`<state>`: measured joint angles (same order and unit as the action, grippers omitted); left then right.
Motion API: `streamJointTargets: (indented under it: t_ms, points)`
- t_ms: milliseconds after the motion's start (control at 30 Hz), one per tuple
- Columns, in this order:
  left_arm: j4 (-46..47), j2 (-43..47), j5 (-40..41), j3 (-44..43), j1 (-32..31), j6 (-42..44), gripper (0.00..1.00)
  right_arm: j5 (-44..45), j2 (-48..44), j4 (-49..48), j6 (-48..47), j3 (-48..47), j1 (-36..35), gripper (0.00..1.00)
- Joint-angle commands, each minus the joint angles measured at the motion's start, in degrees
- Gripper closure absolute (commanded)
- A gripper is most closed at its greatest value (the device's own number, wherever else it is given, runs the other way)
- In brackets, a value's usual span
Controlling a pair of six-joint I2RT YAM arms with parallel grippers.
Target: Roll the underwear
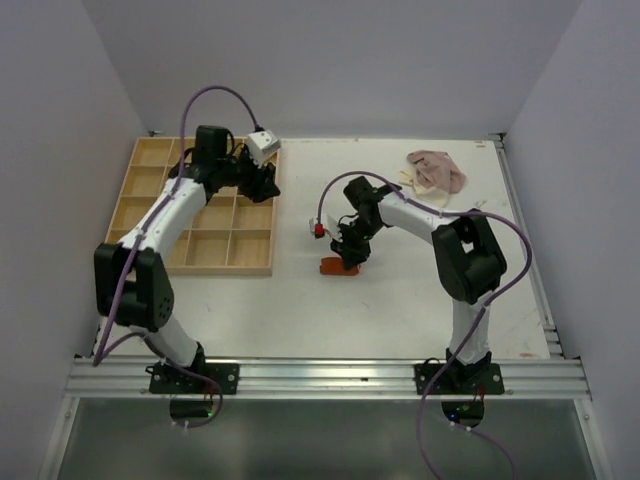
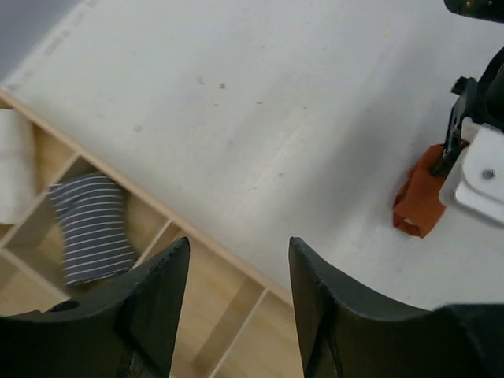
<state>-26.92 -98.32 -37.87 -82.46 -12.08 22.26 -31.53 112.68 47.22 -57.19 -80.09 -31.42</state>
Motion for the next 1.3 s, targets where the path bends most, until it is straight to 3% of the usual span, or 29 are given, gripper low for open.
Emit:
streamJointTargets:
  t_ms: [0,133,233,367,467,767,1100,1267]
  points:
    - [8.11,13.29,2.80,10.08,0.22,7.66,0.41,-1.77,7.19,8.93,3.04,-2.42,-0.05,1.00]
    - [6.26,22.89,8.49,22.92,-8.03,17.80,0.39,-6.00,12.99,14.74,4.28,-8.75,0.22,1.00]
    - [14.31,29.41,14.46,34.62,-17.43,20.62,0.37,-7.14,15.10,15.62,5.07,-10.69,0.57,1.00]
    - [19.44,28.02,18.00,40.52,-27.36,20.28,0.36,-9.16,17.57,17.72,5.51,-12.98,1.36,1.00]
    - [25.58,24.42,20.28,42.28,-31.15,19.84,0.34,-10.30,18.97,19.13,5.51,-14.30,1.97,1.00]
    - [34.65,12.11,19.50,38.69,-34.07,21.33,0.33,-12.59,23.72,24.05,5.24,-18.87,3.56,1.00]
    - [33.25,1.74,17.31,33.33,-34.42,23.79,0.32,-12.59,25.57,25.73,5.59,-21.15,3.73,1.00]
    - [27.01,-1.08,13.88,30.08,-34.51,24.85,0.35,-12.50,28.02,27.48,6.47,-23.52,4.00,1.00]
